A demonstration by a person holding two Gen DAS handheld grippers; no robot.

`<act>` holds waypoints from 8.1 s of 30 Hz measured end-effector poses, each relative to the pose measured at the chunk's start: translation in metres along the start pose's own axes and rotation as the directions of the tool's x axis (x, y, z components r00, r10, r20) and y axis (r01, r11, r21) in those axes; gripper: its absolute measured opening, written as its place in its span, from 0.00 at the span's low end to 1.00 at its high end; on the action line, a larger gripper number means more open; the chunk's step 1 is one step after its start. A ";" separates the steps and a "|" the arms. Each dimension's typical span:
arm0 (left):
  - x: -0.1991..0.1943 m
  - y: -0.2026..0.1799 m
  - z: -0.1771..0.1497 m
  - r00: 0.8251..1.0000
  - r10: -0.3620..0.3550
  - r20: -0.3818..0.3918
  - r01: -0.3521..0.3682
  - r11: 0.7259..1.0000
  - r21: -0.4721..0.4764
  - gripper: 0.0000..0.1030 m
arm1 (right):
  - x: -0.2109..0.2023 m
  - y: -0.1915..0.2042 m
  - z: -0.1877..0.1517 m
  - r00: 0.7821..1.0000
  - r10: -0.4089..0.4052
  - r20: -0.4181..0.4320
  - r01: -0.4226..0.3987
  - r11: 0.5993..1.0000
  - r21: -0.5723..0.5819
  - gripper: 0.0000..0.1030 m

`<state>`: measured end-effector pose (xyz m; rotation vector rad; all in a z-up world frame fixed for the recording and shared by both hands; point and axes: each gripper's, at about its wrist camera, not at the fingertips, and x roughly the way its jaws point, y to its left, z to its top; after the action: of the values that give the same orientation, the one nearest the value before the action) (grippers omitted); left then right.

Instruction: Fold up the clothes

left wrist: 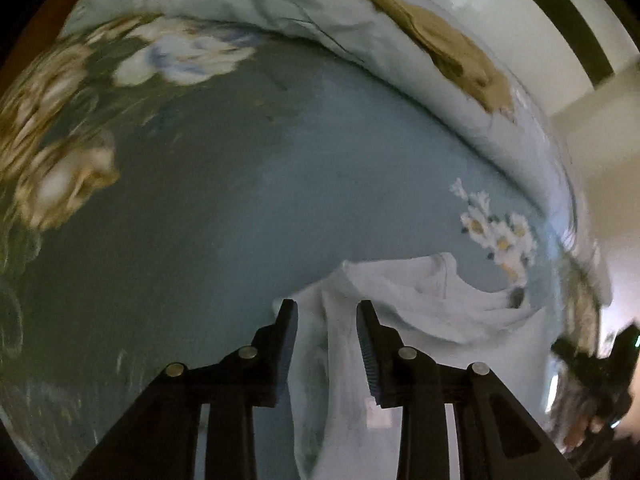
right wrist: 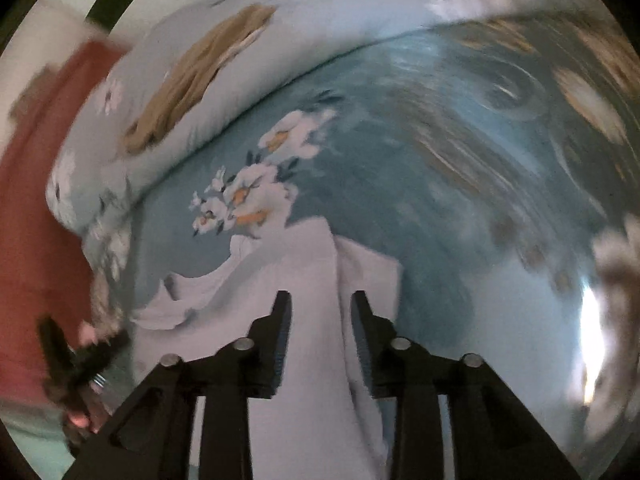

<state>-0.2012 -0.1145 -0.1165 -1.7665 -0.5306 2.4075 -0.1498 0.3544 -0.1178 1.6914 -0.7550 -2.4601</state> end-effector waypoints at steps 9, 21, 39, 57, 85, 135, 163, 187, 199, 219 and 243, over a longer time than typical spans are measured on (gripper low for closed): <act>0.024 0.003 0.014 0.999 -0.027 -0.018 0.028 0.998 0.057 0.32 | 0.044 -0.001 0.028 0.998 0.032 -0.058 -0.032 0.999 0.004 0.36; -0.007 -0.018 0.018 0.990 -0.099 0.100 0.086 0.988 0.130 0.06 | 0.012 0.015 0.035 0.991 0.131 0.023 -0.131 0.991 -0.034 0.03; 0.030 -0.011 0.040 1.000 -0.001 0.000 0.001 0.998 0.071 0.15 | 0.045 -0.012 0.046 0.998 0.048 -0.048 -0.044 0.996 0.079 0.04; -0.008 -0.087 -0.092 0.985 -0.138 -0.104 0.145 0.988 0.058 0.34 | -0.001 -0.076 -0.064 0.950 0.306 -0.063 -0.273 0.911 0.309 0.43; 0.030 -0.091 -0.146 0.955 -0.216 -0.203 0.190 0.972 -0.140 0.16 | -0.028 -0.012 -0.048 0.958 0.274 -0.079 -0.249 0.939 0.239 0.09; -0.071 0.053 -0.167 0.921 -0.364 0.139 0.390 0.869 -0.305 0.41 | 0.020 0.148 -0.098 0.932 0.024 -0.363 -0.042 0.998 -0.040 0.15; -0.066 0.114 -0.189 0.908 -0.376 0.187 0.413 0.720 -0.558 0.33 | 0.062 0.116 -0.157 0.914 0.145 -0.379 -0.133 0.989 0.058 0.38; -0.078 0.103 -0.169 0.920 -0.357 0.159 0.386 0.769 -0.509 0.34 | -0.001 0.083 -0.083 0.952 0.027 -0.304 -0.075 0.986 -0.146 0.08; -0.041 0.002 -0.091 0.924 -0.380 0.038 0.373 0.876 -0.305 0.48 | 0.014 0.034 -0.008 0.940 -0.105 -0.325 0.033 0.975 -0.218 0.09; -0.009 -0.009 -0.039 0.981 -0.192 0.008 0.190 0.964 -0.183 0.50 | -0.008 -0.018 -0.104 0.962 0.264 -0.068 -0.228 0.915 0.333 0.49; 0.023 -0.035 -0.015 0.944 -0.299 -0.137 0.279 0.949 -0.147 0.63 | -0.005 -0.025 -0.028 0.956 0.289 0.049 -0.291 0.914 0.284 0.08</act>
<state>-0.1982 -0.0717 -0.1294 -1.7628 -0.8722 2.0576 -0.1167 0.3682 -0.1320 1.5148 -1.3175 -2.2361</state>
